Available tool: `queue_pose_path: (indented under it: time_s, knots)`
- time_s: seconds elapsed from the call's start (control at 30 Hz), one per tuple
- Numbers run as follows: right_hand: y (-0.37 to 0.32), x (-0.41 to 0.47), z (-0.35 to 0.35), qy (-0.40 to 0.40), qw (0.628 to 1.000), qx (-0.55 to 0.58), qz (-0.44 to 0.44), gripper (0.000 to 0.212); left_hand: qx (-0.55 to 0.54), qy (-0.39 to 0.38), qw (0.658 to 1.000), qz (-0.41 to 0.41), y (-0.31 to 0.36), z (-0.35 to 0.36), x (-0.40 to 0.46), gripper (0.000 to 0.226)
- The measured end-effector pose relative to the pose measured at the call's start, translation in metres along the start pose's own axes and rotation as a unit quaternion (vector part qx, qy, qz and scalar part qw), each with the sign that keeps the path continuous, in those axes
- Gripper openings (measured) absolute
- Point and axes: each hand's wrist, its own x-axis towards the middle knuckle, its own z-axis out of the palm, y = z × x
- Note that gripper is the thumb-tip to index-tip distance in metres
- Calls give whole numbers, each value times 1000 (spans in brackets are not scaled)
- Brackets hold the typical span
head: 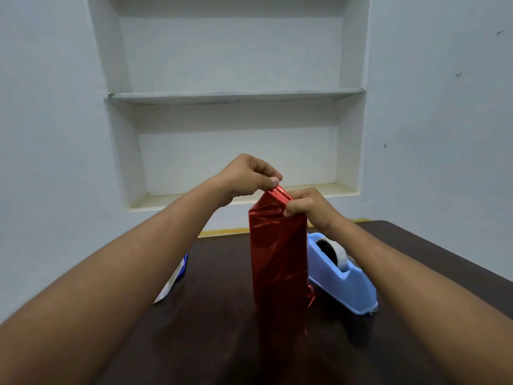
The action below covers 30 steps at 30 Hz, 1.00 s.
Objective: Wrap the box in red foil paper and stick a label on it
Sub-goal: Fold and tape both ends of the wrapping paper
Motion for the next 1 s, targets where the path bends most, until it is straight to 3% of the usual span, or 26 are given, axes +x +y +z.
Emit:
queue_pose_path:
  time_s: [0.1, 0.2, 0.23, 0.33, 0.43, 0.5, 0.63, 0.8, 1.0]
  knots:
    - [4, 2, -3, -12, 998, 63, -15, 18, 151, -4, 987, 61, 13, 0, 5, 11]
    - [10, 7, -5, -11, 997, 78, -24, 50, 276, 2, 952, 132, 23, 4, 9, 12]
    - [12, 8, -5, -10, 996, 79, -28, 50, 282, 4, 949, 140, 23, 6, 9, 11]
    - [13, 9, -7, -10, 995, 93, -31, 45, 246, 10, 963, 113, 20, 8, 10, 12]
    - [15, 11, -9, -12, 995, 95, -23, 47, 82, -7, 996, 17, 15, 7, 12, 12]
    - [14, 10, -10, -20, 996, 84, -25, 47, 16, -21, 999, -30, 16, 4, 13, 14]
    - [14, 9, -11, -32, 996, 77, -23, 54, 13, -23, 998, -52, 27, -7, 17, 16]
    - [11, 7, -12, -37, 996, 77, -23, 52, 77, -102, 984, -122, 34, -8, 17, 27]
    - [9, 5, -12, -41, 996, 71, -22, 59, 87, -47, 991, -86, 30, -1, 19, 6]
